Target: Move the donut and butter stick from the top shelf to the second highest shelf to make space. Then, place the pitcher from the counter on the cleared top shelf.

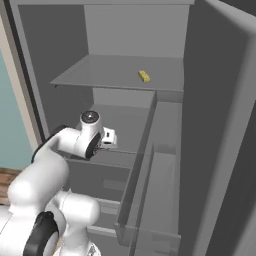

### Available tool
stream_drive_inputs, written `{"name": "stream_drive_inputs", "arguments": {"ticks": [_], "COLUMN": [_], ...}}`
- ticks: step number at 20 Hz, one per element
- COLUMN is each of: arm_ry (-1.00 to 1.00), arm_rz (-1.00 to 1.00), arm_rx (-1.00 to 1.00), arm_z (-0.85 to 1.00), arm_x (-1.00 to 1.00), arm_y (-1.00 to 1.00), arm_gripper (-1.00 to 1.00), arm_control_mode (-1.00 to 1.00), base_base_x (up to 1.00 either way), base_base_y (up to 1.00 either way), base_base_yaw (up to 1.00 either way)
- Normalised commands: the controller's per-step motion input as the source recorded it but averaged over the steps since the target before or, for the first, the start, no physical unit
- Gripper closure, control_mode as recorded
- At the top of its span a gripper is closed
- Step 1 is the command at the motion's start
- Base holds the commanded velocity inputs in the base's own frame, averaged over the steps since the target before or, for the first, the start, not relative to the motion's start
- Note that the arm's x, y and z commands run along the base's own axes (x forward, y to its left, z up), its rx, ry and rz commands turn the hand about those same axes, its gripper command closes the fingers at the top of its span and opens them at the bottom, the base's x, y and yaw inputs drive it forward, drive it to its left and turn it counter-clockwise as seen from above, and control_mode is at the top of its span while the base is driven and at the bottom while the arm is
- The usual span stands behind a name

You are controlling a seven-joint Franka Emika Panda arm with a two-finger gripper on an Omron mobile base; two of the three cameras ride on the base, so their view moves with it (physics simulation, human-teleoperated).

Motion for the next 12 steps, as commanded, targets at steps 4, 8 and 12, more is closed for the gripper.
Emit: {"name": "stream_drive_inputs", "arguments": {"ticks": [4,8,12], "arm_ry": [0.0,0.0,0.0], "arm_rz": [0.0,0.0,0.0], "arm_rx": [0.0,0.0,0.0], "arm_z": [-0.15,-0.06,-0.08], "arm_x": [0.59,0.62,0.61], "arm_y": [0.03,0.07,0.1], "arm_gripper": [1.0,1.0,1.0], "arm_control_mode": [-1.0,-1.0,-1.0], "base_base_x": [0.0,0.0,0.0], "base_base_y": [0.0,0.0,0.0], "base_base_yaw": [0.0,0.0,0.0]}}
